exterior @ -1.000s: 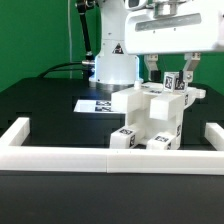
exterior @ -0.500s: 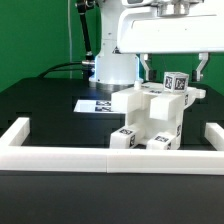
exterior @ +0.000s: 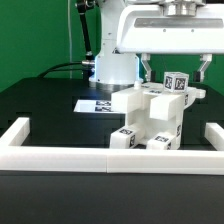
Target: Assemble chair
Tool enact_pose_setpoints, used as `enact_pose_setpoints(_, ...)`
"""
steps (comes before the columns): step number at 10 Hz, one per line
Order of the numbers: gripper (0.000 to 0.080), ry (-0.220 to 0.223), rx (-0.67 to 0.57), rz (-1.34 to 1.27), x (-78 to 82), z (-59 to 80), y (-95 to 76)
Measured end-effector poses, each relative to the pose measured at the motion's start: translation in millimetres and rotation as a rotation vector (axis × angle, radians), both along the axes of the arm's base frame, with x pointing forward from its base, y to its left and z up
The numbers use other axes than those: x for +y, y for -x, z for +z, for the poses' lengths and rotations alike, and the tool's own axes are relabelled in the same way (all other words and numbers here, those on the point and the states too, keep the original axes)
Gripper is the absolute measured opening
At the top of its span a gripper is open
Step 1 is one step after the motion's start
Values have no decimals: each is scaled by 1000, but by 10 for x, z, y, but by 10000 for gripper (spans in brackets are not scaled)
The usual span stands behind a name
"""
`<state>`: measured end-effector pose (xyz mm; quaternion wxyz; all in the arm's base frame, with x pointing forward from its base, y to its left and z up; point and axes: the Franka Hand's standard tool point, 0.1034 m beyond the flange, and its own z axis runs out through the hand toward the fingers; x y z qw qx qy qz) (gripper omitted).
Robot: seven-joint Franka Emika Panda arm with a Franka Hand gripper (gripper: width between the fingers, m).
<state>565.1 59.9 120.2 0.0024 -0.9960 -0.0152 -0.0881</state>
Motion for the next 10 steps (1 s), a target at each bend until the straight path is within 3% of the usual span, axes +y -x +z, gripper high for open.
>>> enact_pose_setpoints(3, 648, 21, 4, 118, -26, 0, -2)
enact_pose_setpoints(5, 395, 20, 5, 114, -27, -4, 1)
enact_pose_setpoints(6, 395, 19, 4, 109, -26, -2, -1)
enact_pose_setpoints(7, 288, 14, 5, 79, -27, -3, 0)
enact_pose_setpoints(10, 288, -17, 6, -89, -27, -4, 1)
